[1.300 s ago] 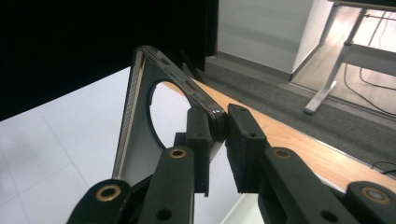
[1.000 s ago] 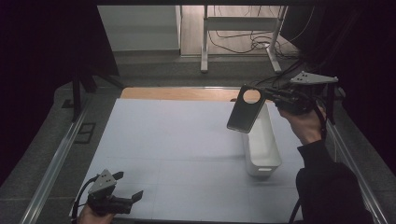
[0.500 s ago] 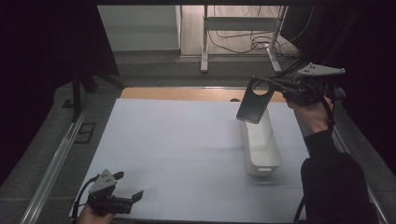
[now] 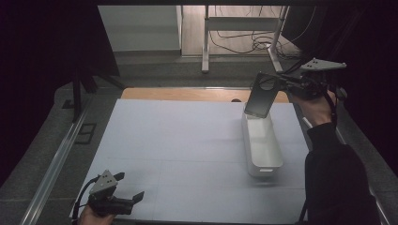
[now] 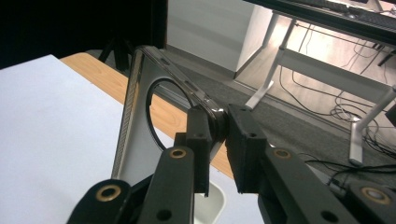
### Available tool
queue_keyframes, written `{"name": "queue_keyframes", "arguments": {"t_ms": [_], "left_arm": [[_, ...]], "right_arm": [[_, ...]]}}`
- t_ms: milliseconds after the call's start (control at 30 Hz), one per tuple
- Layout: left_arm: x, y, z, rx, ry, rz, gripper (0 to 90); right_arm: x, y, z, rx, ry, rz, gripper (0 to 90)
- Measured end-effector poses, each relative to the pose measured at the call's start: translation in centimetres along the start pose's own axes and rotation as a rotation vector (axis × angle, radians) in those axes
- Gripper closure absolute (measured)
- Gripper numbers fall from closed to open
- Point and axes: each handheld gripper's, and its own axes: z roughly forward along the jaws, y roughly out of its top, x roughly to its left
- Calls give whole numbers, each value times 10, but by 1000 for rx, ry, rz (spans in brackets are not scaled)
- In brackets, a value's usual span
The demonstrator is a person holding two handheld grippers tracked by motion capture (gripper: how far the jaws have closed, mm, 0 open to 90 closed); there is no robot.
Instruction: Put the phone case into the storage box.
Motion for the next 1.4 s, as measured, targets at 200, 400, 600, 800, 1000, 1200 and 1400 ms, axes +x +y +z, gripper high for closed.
{"name": "queue_keyframes", "arguments": {"t_ms": [200, 400, 600, 800, 1000, 1200, 1400], "left_arm": [[0, 0, 0, 2, 1, 1, 0], [0, 0, 0, 2, 1, 0, 0], [0, 0, 0, 2, 2, 0, 0], [0, 0, 0, 3, 1, -1, 0], [0, 0, 0, 6, 2, 3, 0], [0, 0, 0, 5, 1, 0, 0], [0, 0, 0, 4, -1, -1, 0]], "right_arm": [[-9, -3, 7, 5, -14, -7, 790], [-14, -8, 16, 13, -24, -19, 790], [-17, -12, 24, 14, -25, -33, 790], [-18, -15, 31, 20, -28, -51, 790], [-19, -21, 39, 25, -27, -75, 790], [-19, -26, 49, 31, -28, -92, 790], [-18, -35, 58, 32, -24, -108, 790]]}}
